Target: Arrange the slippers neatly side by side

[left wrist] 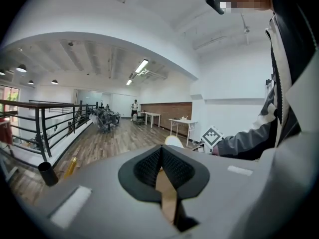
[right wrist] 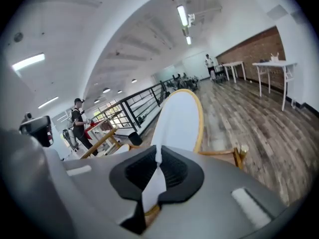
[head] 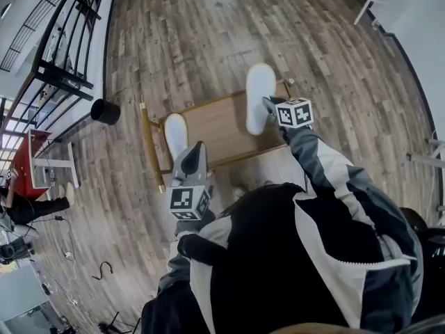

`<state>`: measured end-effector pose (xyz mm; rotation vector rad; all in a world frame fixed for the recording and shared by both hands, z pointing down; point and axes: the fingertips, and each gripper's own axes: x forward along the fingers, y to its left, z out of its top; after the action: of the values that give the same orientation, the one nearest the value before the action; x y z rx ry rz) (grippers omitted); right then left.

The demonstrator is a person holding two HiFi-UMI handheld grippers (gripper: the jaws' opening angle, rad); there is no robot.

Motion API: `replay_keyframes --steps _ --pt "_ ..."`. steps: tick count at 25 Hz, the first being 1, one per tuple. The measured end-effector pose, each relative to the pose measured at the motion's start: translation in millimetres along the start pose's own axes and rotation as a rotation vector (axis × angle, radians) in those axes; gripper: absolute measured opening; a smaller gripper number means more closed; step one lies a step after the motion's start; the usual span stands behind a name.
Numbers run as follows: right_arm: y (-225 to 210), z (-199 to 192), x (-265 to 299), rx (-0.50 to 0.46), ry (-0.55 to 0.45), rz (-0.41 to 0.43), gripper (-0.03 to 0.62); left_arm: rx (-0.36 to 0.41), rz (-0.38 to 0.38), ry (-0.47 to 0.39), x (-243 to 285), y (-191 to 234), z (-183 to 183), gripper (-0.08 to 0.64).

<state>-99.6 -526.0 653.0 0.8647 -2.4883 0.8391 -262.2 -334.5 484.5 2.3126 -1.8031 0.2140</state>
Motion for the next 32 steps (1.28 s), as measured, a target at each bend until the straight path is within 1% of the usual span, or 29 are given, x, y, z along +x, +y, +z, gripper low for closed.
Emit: replay_keyframes --steps 3,4,7,10,13,17,22,26,28,32 --pt "46 38 -36 -0.181 -0.127 0.045 0.021 0.001 -0.016 -0.027 9 -4 8 0.015" --pt "60 47 -50 -0.228 -0.163 0.059 0.021 0.002 -0.02 -0.036 12 -5 11 0.015" --pt "94 58 -92 -0.306 -0.255 0.098 0.021 0.011 -0.033 -0.063 18 -11 20 0.015" --pt "118 61 -129 -0.382 -0.325 0.113 0.021 0.022 -0.048 -0.083 22 -17 26 0.015" --pt "133 62 -155 -0.474 -0.37 0.104 0.021 0.023 -0.056 -0.106 21 -19 31 0.015" --pt "144 55 -164 -0.557 -0.369 0.098 0.021 0.021 -0.056 -0.12 19 -19 34 0.015" --pt "148 51 -159 -0.561 -0.359 0.117 0.021 0.025 -0.054 -0.118 16 -21 34 0.015" --pt "155 49 -150 -0.541 -0.335 0.146 0.023 0.013 -0.025 -0.117 5 -15 30 0.015" --pt "162 45 -139 -0.527 -0.306 0.174 0.021 0.008 -0.005 -0.111 -2 -10 27 0.015" --pt "169 23 -99 -0.45 -0.195 0.243 0.022 -0.003 0.048 -0.091 -20 1 16 0.015"
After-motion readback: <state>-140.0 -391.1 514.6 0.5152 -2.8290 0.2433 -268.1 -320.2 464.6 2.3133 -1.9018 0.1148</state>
